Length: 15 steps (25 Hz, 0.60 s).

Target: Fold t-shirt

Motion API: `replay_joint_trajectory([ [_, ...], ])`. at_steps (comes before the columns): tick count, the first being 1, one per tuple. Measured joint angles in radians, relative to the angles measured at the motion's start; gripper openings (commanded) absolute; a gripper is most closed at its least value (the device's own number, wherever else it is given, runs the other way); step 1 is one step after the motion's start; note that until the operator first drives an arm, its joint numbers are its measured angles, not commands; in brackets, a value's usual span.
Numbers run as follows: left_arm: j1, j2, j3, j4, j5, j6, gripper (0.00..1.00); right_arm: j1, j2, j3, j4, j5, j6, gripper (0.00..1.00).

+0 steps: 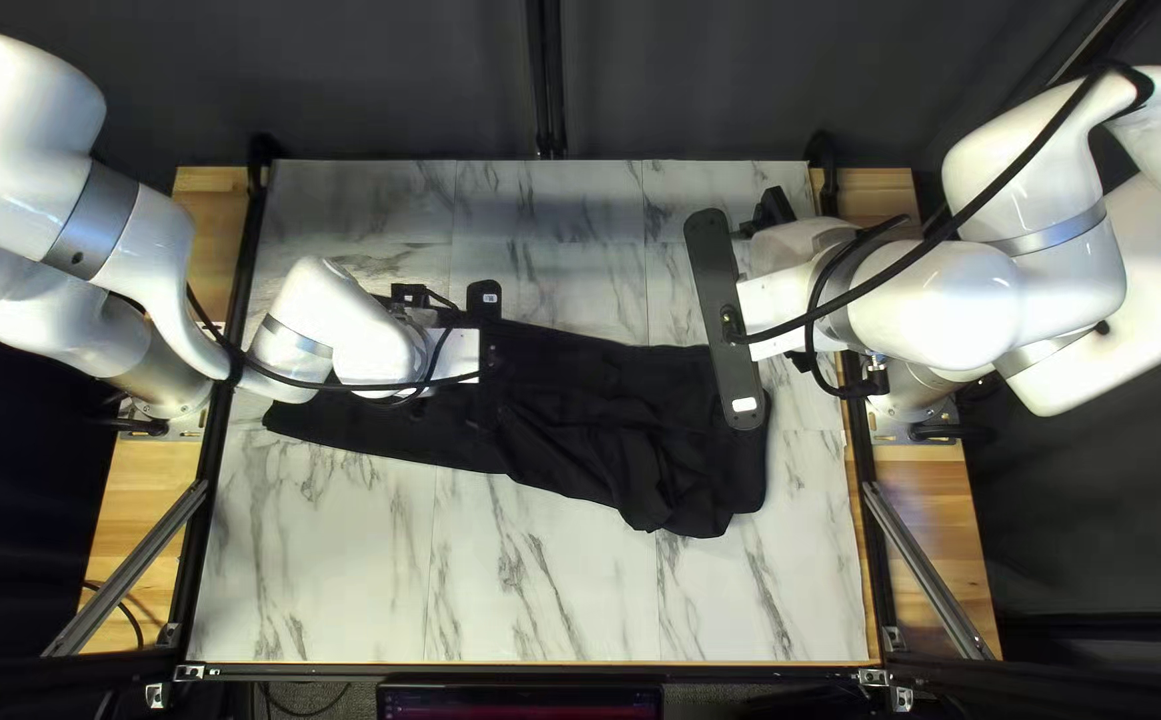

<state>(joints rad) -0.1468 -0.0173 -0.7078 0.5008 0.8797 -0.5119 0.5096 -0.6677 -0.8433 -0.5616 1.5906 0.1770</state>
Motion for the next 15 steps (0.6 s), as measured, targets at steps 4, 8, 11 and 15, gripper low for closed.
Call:
replay_joint_trajectory([
  [4, 0.008, 0.035, -0.007, -0.002, -0.042, -0.004, 1.00, 0.000, 0.000, 0.000, 0.000, 0.000, 0.000, 1.00],
  [8, 0.031, 0.073, 0.000, -0.003, -0.120, -0.003, 1.00, 0.000, 0.000, 0.000, 0.000, 0.000, 0.000, 1.00],
  [11, 0.044, 0.063, 0.029, -0.004, -0.166, 0.001, 1.00, 0.000, 0.000, 0.000, 0.000, 0.000, 0.000, 1.00],
  [15, 0.069, 0.041, 0.059, -0.004, -0.227, 0.027, 1.00, 0.000, 0.000, 0.000, 0.000, 0.000, 0.000, 1.00],
])
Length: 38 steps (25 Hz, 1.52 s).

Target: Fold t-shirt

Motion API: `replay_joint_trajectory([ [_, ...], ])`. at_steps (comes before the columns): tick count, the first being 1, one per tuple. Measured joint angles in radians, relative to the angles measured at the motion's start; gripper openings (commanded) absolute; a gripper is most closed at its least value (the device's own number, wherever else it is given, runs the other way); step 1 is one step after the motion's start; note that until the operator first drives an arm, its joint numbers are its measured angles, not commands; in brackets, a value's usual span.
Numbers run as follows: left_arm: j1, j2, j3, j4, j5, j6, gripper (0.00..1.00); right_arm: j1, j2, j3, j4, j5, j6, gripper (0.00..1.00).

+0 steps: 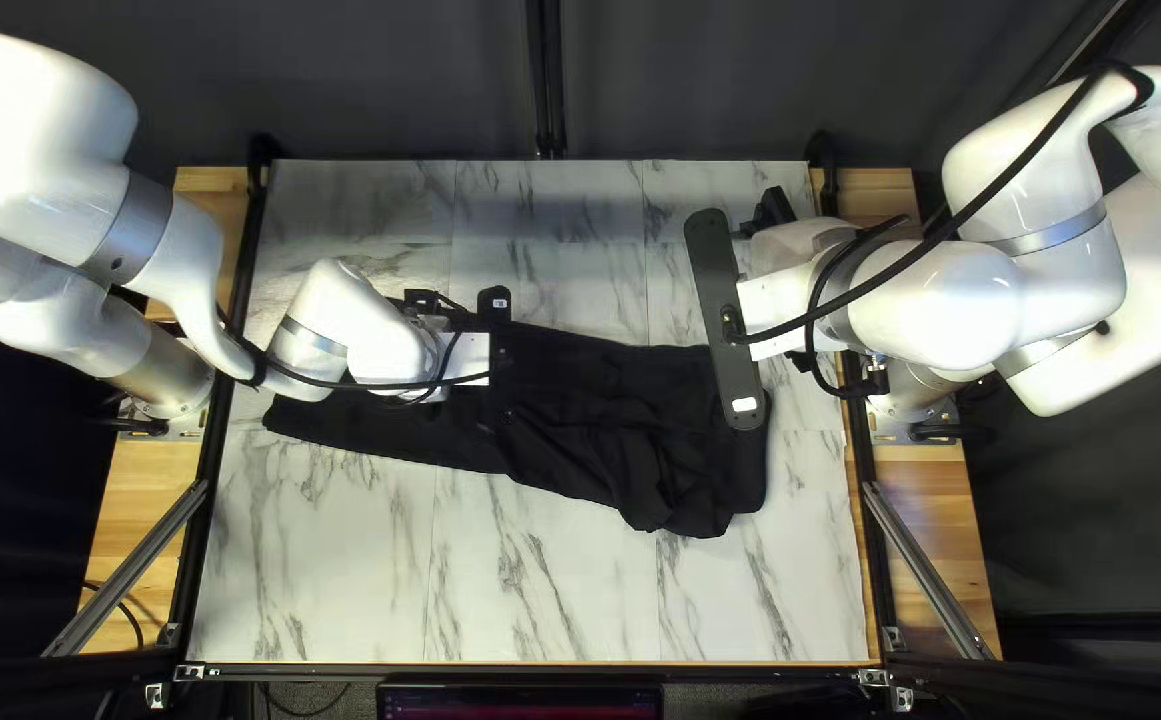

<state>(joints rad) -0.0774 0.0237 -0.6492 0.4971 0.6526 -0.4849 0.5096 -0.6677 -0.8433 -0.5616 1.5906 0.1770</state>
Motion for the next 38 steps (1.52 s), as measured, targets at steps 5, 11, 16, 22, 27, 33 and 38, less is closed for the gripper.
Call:
replay_joint_trajectory([
  [5, 0.039, 0.000, -0.002, -0.011, -0.056, 0.073, 1.00, 0.000, 0.000, 0.000, 0.000, 0.000, 0.000, 1.00],
  [11, 0.041, 0.043, -0.048, -0.029, -0.072, 0.119, 1.00, 0.000, 0.000, 0.000, 0.000, 0.000, 0.000, 1.00],
  [16, 0.032, 0.100, -0.112, -0.024, -0.041, 0.122, 1.00, 0.000, 0.000, 0.000, 0.000, 0.000, 0.000, 1.00],
  [22, 0.032, 0.158, -0.179, -0.026, -0.016, 0.137, 1.00, 0.000, 0.000, 0.000, 0.000, 0.000, 0.000, 1.00],
  [27, 0.024, 0.172, -0.194, -0.018, -0.012, 0.129, 1.00, 0.000, 0.000, 0.000, 0.000, 0.000, 0.000, 1.00],
  [33, 0.030, 0.208, -0.210, -0.009, -0.045, 0.125, 1.00, 0.000, 0.000, 0.000, 0.000, 0.000, 0.000, 1.00],
  [38, 0.035, 0.234, -0.229, -0.021, -0.051, 0.142, 1.00, 0.000, 0.000, 0.000, 0.000, 0.000, 0.000, 1.00],
])
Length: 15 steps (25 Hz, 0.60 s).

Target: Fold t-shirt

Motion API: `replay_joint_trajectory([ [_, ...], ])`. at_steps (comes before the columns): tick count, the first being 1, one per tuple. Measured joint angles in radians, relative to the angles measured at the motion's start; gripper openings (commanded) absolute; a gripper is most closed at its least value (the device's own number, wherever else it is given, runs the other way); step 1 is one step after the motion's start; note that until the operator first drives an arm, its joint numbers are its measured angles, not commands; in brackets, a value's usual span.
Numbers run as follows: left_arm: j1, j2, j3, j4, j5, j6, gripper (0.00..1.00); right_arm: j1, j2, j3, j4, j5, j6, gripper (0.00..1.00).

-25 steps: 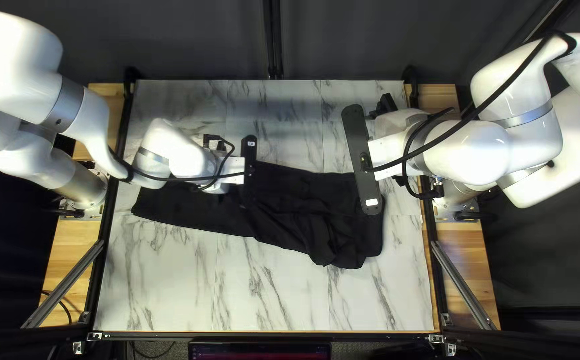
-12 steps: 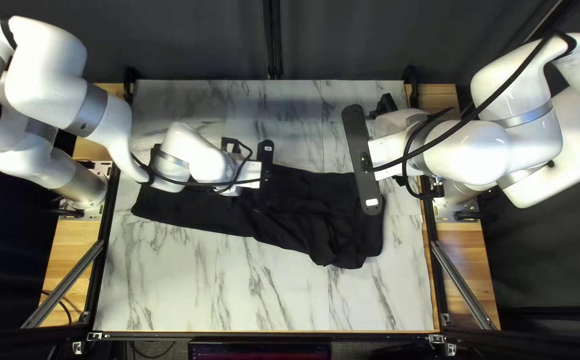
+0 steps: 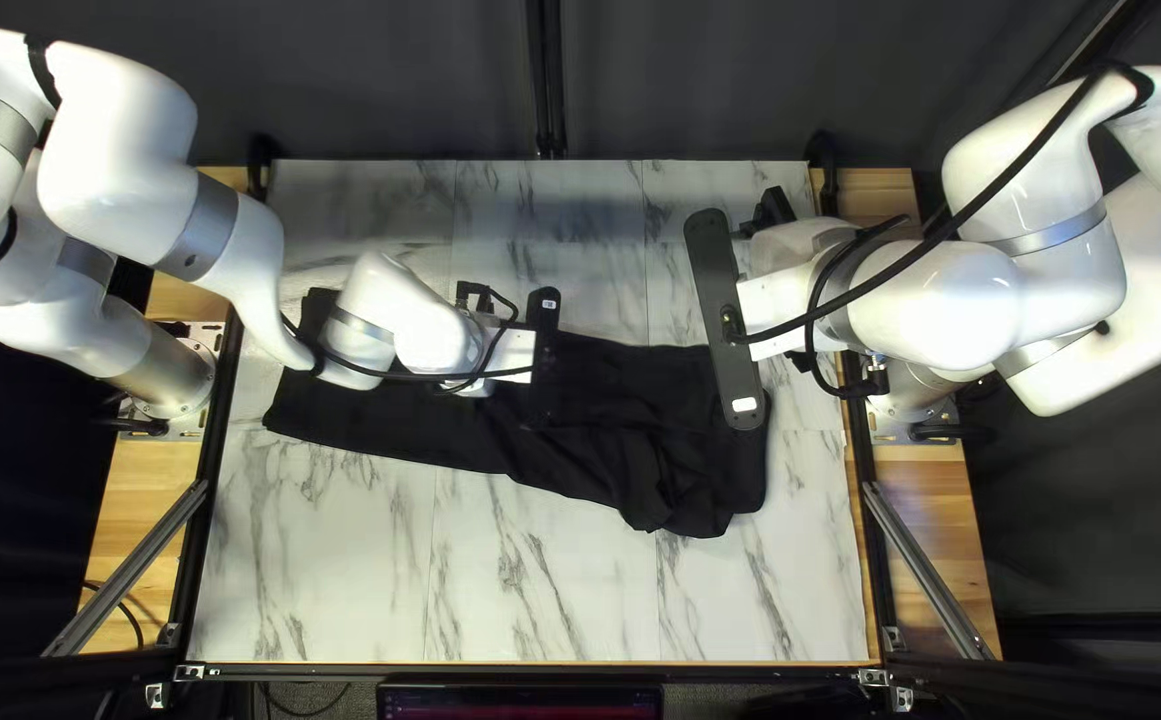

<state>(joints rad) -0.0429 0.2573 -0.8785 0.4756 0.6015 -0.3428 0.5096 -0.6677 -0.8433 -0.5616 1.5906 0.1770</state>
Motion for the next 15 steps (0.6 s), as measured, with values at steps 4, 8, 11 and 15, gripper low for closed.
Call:
replay_joint_trajectory([
  [4, 0.000, 0.006, -0.006, -0.008, 0.003, 0.010, 0.97, 0.000, 0.000, 0.000, 0.000, 0.000, 0.000, 1.00],
  [8, 0.001, 0.013, -0.016, -0.013, 0.004, 0.018, 0.91, 0.000, 0.000, 0.000, 0.000, 0.000, 0.000, 1.00],
  [11, 0.002, 0.031, -0.032, -0.020, 0.002, 0.028, 0.80, 0.000, 0.000, 0.000, 0.000, 0.000, 0.000, 1.00],
  [15, 0.004, 0.045, -0.041, -0.030, -0.003, 0.038, 0.09, 0.000, 0.000, 0.000, 0.000, 0.000, 0.000, 1.00],
])
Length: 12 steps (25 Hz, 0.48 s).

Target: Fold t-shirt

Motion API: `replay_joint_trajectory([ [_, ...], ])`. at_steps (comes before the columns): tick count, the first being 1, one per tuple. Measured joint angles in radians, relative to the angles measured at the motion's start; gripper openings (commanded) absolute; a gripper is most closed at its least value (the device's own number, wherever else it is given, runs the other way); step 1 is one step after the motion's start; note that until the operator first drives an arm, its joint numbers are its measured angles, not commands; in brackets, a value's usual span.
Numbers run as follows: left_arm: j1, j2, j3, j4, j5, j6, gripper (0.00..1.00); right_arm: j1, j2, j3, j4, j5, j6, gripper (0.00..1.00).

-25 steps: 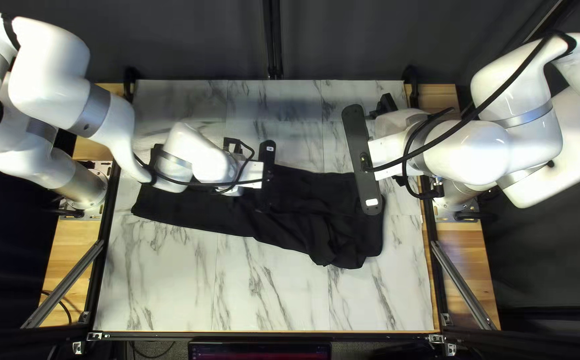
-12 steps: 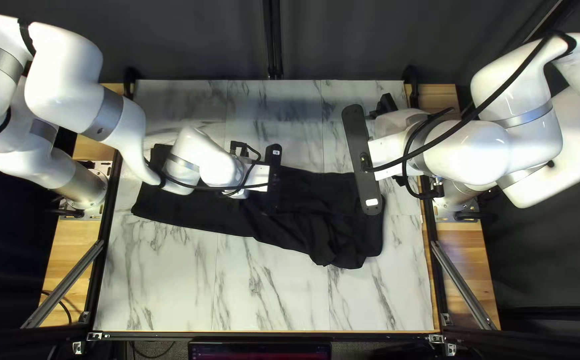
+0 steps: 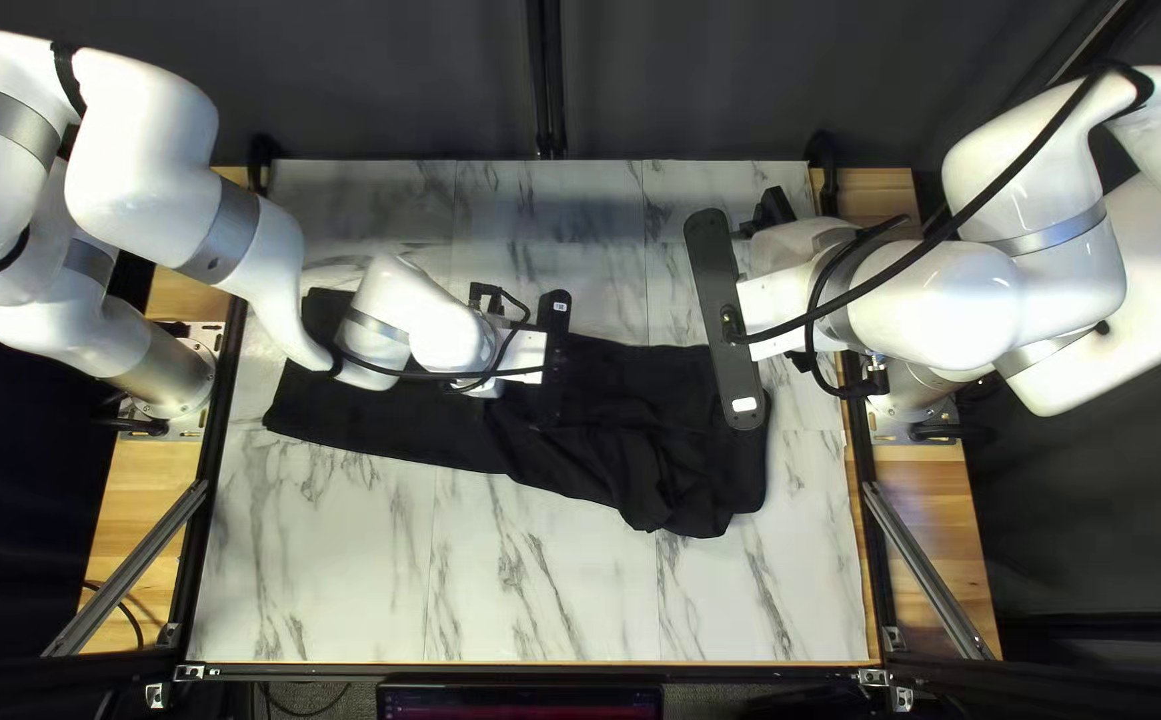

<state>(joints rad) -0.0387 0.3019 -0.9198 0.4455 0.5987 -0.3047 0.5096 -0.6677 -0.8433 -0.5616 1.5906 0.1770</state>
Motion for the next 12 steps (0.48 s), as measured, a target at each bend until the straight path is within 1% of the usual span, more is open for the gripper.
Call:
replay_joint_trajectory([
  [2, 0.000, 0.003, -0.004, -0.004, 0.000, 0.005, 0.00, 0.000, 0.000, 0.000, 0.000, 0.000, 0.000, 1.00],
  [12, -0.004, 0.013, -0.020, -0.012, 0.013, 0.014, 0.00, 0.000, 0.000, 0.000, 0.000, 0.000, 0.000, 1.00],
])
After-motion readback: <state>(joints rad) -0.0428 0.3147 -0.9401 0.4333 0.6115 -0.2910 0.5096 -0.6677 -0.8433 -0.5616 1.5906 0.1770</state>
